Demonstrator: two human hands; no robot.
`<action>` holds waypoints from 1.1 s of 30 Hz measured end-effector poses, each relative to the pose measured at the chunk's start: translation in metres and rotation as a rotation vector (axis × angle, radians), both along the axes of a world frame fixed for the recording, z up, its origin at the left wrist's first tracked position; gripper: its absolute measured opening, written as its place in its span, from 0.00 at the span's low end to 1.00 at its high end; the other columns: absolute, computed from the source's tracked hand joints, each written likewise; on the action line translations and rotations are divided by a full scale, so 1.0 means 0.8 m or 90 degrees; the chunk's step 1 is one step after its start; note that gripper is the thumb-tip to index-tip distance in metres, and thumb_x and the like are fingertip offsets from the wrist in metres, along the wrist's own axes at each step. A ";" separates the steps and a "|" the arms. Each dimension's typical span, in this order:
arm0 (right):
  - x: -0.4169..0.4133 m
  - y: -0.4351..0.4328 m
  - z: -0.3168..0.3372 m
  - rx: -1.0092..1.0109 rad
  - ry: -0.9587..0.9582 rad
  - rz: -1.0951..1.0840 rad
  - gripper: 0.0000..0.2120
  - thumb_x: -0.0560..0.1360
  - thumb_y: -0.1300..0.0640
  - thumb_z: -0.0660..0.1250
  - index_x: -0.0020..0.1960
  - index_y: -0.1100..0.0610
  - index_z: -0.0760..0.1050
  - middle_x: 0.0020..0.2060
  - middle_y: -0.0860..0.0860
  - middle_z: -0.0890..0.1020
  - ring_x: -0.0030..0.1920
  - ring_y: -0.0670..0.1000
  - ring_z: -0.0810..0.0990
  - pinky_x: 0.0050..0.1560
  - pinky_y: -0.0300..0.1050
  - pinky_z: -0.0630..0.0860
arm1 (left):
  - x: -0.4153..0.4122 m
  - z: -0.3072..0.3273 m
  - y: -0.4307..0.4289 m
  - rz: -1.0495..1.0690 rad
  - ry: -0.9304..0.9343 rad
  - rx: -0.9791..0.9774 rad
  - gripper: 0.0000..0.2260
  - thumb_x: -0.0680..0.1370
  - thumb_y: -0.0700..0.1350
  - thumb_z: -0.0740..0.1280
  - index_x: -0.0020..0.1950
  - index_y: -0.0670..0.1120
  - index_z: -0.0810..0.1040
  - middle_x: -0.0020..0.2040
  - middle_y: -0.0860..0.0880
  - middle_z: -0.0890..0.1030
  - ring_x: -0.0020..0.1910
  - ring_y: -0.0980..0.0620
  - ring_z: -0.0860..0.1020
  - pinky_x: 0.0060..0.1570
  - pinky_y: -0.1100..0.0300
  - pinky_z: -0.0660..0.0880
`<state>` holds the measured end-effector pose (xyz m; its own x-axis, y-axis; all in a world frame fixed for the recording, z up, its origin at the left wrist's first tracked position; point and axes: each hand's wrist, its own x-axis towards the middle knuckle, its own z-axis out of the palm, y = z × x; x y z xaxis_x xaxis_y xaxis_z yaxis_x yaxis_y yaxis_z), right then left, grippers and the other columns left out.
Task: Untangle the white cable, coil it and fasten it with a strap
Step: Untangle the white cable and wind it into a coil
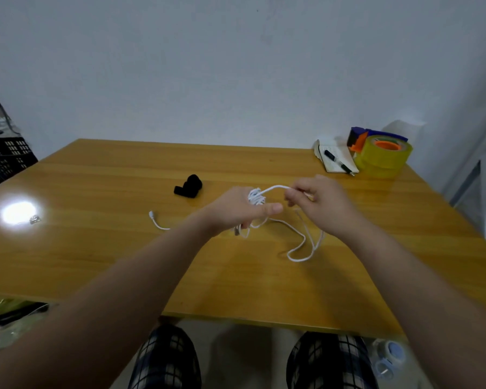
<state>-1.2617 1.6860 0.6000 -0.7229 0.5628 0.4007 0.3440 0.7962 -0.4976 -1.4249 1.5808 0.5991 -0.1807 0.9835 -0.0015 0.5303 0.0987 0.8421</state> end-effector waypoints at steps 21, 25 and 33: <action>0.001 0.015 -0.006 -0.356 0.340 -0.101 0.08 0.77 0.65 0.63 0.53 0.62 0.79 0.37 0.52 0.82 0.33 0.42 0.80 0.45 0.40 0.81 | -0.029 -0.006 0.002 0.280 -0.427 0.122 0.19 0.79 0.47 0.65 0.32 0.46 0.61 0.24 0.50 0.57 0.19 0.53 0.57 0.21 0.63 0.59; -0.007 0.011 0.000 -0.507 0.582 -0.061 0.08 0.79 0.61 0.60 0.50 0.54 0.78 0.37 0.47 0.84 0.43 0.45 0.80 0.49 0.40 0.75 | -0.032 -0.031 0.001 0.338 -0.341 0.072 0.20 0.77 0.48 0.66 0.30 0.46 0.60 0.21 0.50 0.59 0.19 0.51 0.60 0.25 0.61 0.62; -0.009 0.006 -0.001 -0.573 0.341 -0.026 0.15 0.78 0.46 0.61 0.53 0.57 0.77 0.22 0.48 0.69 0.19 0.47 0.61 0.23 0.37 0.57 | -0.030 -0.035 0.007 0.384 -0.281 0.114 0.20 0.77 0.49 0.66 0.30 0.45 0.63 0.24 0.47 0.61 0.18 0.53 0.62 0.23 0.64 0.65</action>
<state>-1.2692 1.6907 0.5992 -0.5485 0.8320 0.0838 -0.0774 0.0493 -0.9958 -1.4491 1.5865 0.5711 -0.7055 0.7071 -0.0476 0.0388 0.1055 0.9937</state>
